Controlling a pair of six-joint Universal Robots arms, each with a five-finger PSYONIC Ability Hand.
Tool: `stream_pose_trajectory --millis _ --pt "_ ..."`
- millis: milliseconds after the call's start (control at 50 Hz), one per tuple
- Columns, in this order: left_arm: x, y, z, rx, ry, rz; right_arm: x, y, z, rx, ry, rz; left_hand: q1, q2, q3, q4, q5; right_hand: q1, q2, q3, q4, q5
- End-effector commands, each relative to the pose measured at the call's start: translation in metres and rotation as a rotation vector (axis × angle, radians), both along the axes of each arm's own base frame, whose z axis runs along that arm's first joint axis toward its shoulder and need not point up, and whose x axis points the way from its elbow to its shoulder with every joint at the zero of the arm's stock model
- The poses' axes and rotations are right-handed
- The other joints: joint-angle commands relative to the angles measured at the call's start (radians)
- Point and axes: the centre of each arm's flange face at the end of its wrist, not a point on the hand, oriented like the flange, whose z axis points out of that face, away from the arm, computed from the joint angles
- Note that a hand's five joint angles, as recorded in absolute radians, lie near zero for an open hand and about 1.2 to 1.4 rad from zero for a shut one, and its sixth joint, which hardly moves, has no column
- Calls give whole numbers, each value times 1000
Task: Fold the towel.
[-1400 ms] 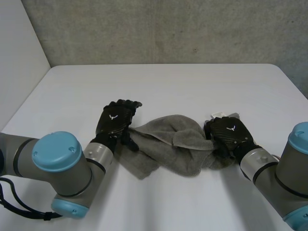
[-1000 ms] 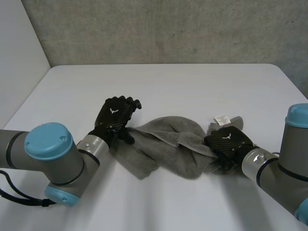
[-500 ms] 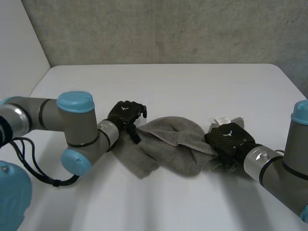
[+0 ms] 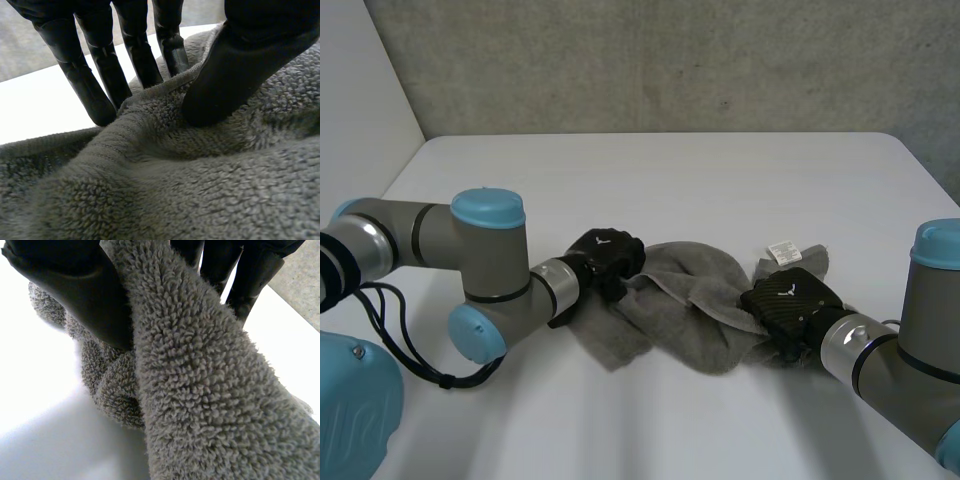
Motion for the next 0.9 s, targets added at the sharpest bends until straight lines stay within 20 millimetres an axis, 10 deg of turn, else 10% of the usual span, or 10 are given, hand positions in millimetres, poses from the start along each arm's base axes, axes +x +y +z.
stream_pose_trajectory --millis 20,280,580,900 --pt "-1 10 8 -40 -49 -59 0 0 1 -2 -3 2 81 67 53 64 59 80 111 77 59 85" --pt "6 28 39 -47 -1 -150 1 2 18 -48 -27 21 81 67 53 64 59 80 111 77 59 85" --pt "37 26 135 -253 96 -85 2 -2 124 -393 -107 34 81 67 53 64 59 80 111 77 59 85" --pt "62 67 153 -205 72 -78 -14 20 109 13 121 61 81 67 53 64 59 80 111 77 59 85"
